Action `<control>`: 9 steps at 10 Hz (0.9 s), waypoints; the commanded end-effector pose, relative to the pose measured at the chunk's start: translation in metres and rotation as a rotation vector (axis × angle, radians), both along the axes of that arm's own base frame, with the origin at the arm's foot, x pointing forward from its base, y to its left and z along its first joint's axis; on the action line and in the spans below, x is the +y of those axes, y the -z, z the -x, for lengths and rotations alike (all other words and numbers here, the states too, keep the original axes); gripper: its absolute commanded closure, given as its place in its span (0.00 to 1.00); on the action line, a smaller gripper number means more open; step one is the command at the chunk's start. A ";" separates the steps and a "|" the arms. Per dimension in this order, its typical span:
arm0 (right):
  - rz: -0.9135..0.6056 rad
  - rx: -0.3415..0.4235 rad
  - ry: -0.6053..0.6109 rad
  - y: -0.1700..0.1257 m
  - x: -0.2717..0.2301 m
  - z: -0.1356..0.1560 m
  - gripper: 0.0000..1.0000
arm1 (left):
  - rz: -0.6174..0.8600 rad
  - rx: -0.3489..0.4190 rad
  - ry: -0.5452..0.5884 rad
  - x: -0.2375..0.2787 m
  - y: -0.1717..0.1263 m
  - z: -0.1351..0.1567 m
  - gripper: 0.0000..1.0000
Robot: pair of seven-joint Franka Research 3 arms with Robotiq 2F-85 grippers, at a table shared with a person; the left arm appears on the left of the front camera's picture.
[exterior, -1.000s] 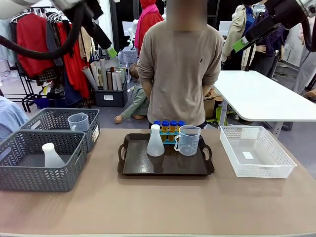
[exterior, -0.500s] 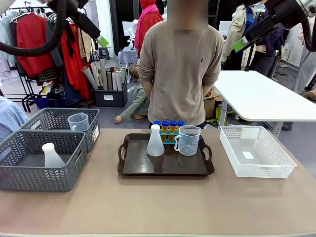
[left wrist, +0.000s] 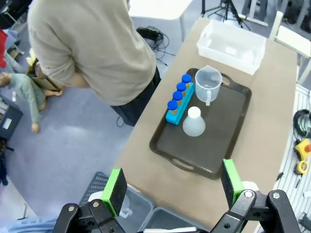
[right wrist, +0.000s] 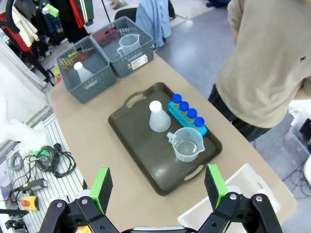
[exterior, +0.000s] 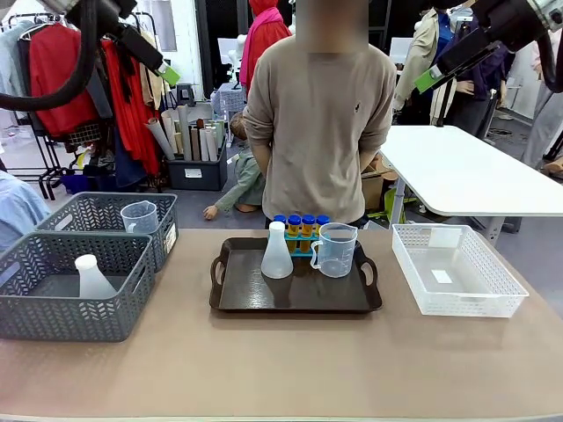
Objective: Prepare the laboratory tools.
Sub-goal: Pick up one Small flask and place it on the Handle tray.
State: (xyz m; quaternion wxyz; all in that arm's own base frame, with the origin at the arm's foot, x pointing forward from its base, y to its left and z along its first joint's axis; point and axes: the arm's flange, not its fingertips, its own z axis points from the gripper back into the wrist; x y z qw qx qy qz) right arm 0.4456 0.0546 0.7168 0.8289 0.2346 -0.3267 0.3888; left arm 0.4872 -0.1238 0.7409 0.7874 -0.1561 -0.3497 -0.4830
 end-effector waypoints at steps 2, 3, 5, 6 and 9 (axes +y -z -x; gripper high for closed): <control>-0.011 -0.006 -0.006 -0.001 0.001 0.000 0.00 | 0.008 -0.001 -0.016 0.001 -0.002 -0.001 0.00; -0.011 -0.006 -0.006 -0.001 0.001 0.000 0.00 | 0.008 -0.001 -0.016 0.001 -0.002 -0.001 0.00; -0.011 -0.006 -0.006 -0.001 0.001 0.000 0.00 | 0.008 -0.001 -0.016 0.001 -0.002 -0.001 0.00; -0.011 -0.006 -0.006 -0.001 0.001 0.000 0.00 | 0.008 -0.001 -0.016 0.001 -0.002 -0.001 0.00; -0.011 -0.006 -0.006 -0.001 0.001 0.000 0.00 | 0.008 -0.001 -0.016 0.001 -0.002 -0.001 0.00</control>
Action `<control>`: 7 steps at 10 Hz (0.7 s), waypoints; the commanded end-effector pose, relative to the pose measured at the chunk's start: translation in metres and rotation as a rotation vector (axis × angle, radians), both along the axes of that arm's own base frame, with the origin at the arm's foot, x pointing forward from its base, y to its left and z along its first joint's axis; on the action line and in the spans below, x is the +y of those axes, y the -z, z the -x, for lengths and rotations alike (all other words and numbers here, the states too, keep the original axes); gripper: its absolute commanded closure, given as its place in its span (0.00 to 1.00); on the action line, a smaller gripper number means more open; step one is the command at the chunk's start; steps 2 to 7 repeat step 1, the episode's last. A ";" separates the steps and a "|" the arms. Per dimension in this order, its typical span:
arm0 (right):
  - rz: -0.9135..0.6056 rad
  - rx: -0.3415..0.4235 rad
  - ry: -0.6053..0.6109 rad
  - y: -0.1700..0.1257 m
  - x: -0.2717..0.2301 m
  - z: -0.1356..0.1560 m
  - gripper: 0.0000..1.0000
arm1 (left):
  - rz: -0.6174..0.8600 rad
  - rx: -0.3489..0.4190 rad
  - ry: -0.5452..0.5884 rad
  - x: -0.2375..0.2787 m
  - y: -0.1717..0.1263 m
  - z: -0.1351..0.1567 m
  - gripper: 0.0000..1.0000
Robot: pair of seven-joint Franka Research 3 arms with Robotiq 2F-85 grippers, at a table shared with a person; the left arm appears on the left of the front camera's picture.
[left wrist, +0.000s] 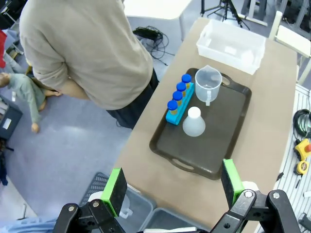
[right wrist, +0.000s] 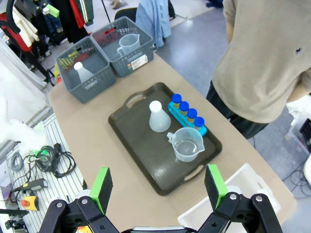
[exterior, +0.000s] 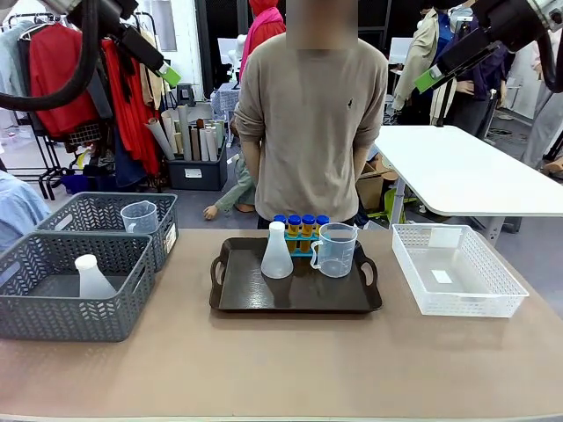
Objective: Prepare the laboratory tools.
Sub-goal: Pick up one Small flask and place it on the Handle tray.
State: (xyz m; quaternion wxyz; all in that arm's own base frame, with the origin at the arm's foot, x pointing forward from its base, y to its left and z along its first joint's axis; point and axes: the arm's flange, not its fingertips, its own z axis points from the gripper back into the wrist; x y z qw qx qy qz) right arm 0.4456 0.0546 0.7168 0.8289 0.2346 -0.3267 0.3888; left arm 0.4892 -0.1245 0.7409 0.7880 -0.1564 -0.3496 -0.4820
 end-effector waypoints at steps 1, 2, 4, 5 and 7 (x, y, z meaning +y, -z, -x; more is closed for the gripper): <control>-0.011 -0.006 -0.006 -0.001 0.001 0.000 0.00 | 0.007 -0.002 -0.014 0.001 -0.002 0.001 0.00; -0.011 -0.006 -0.006 -0.001 0.001 0.000 0.00 | 0.007 -0.002 -0.014 0.001 -0.002 0.001 0.00; -0.011 -0.006 -0.006 -0.001 0.001 0.000 0.00 | 0.007 -0.002 -0.014 0.001 -0.002 0.001 0.00; -0.011 -0.006 -0.006 -0.001 0.001 0.000 0.00 | 0.007 -0.002 -0.014 0.001 -0.002 0.001 0.00; -0.011 -0.006 -0.006 -0.001 0.001 0.000 0.00 | 0.007 -0.002 -0.014 0.001 -0.002 0.001 0.00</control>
